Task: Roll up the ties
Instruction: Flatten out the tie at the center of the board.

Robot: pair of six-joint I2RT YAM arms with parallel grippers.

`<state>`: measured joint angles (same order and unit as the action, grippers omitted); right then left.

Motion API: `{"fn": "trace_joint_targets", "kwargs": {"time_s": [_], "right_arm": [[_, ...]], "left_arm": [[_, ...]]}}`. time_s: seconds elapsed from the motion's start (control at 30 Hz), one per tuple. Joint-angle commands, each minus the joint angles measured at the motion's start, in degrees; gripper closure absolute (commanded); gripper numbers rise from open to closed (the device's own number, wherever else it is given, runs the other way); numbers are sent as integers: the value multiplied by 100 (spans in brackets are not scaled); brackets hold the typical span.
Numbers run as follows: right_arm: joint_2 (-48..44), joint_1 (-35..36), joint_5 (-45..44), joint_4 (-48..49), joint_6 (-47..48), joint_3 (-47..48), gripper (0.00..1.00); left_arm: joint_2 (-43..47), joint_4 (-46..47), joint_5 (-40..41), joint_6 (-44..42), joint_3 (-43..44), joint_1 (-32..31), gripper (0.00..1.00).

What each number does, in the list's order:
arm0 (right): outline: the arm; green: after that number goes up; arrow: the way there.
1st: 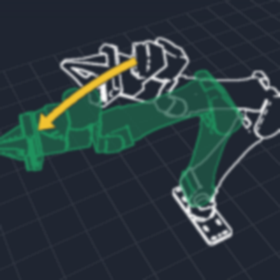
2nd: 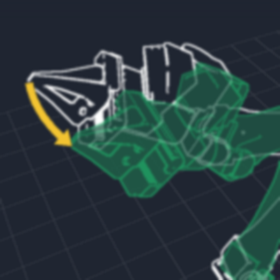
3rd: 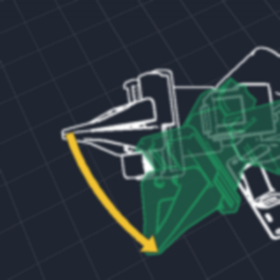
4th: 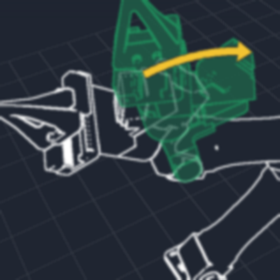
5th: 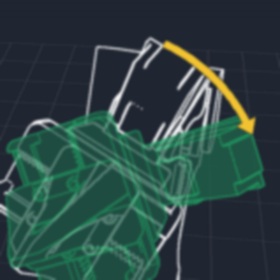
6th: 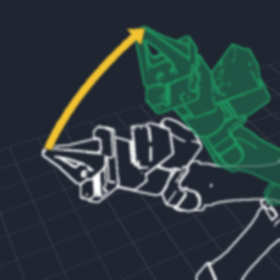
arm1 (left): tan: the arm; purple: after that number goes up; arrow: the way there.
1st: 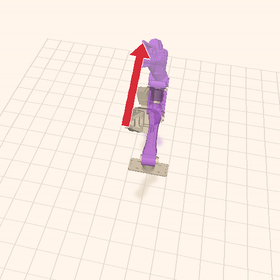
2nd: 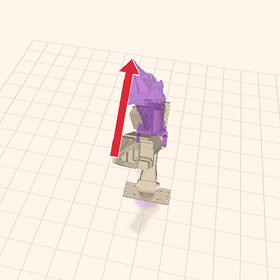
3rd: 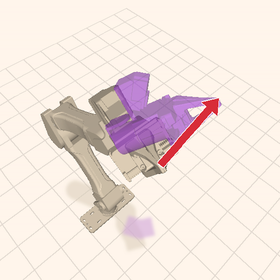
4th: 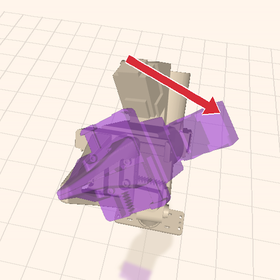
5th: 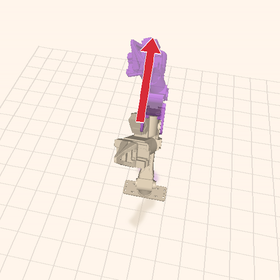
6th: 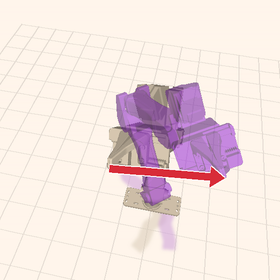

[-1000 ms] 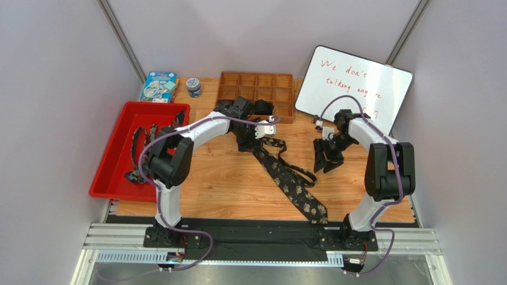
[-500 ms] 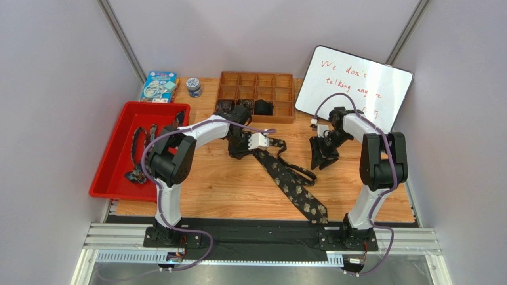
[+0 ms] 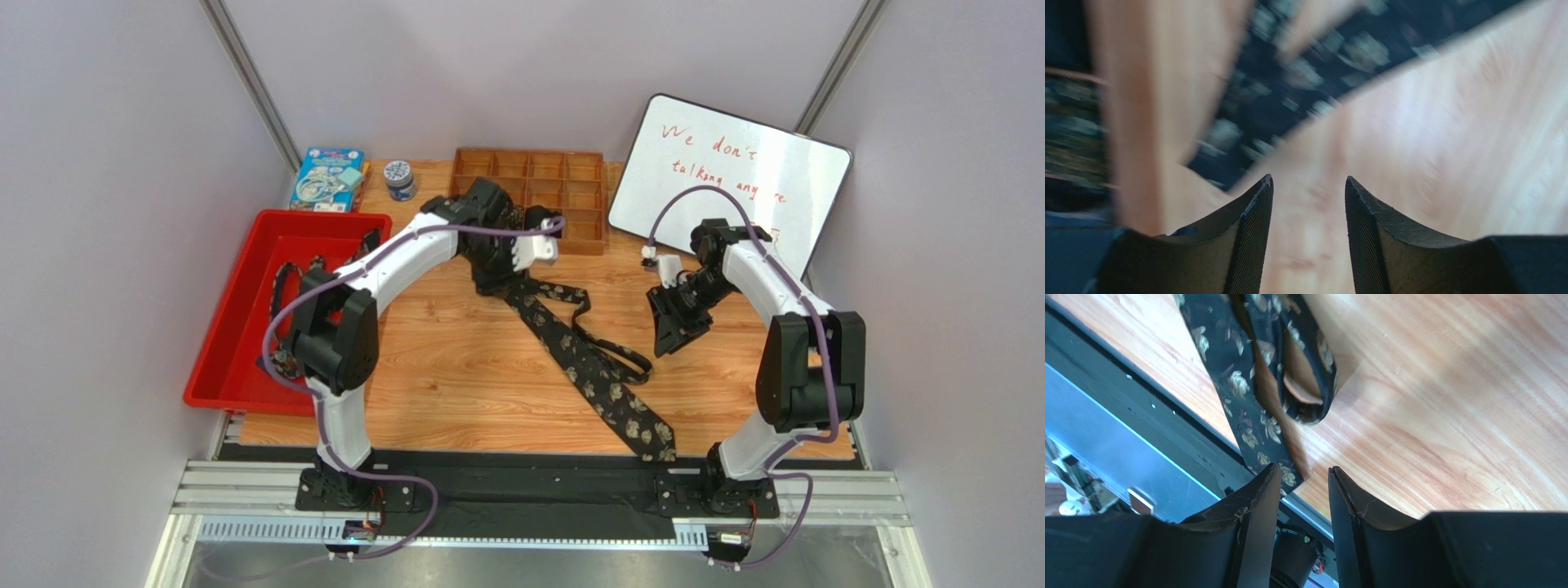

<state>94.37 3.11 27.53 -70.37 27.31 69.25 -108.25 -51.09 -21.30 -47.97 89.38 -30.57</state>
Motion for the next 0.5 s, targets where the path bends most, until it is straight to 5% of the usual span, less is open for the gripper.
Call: {"fn": "trace_joint_targets", "kwargs": {"time_s": [0.0,0.2,0.47], "right_arm": [[-410,14,-97,-232,495,-140,60],[-507,14,-221,-231,389,-211,60],[-542,5,-240,-109,556,-289,56]], "left_arm": [[-968,468,-120,375,1228,-11,47],[-1954,451,520,358,1828,-125,48],[-1428,-181,1172,393,362,-46,55]]}}
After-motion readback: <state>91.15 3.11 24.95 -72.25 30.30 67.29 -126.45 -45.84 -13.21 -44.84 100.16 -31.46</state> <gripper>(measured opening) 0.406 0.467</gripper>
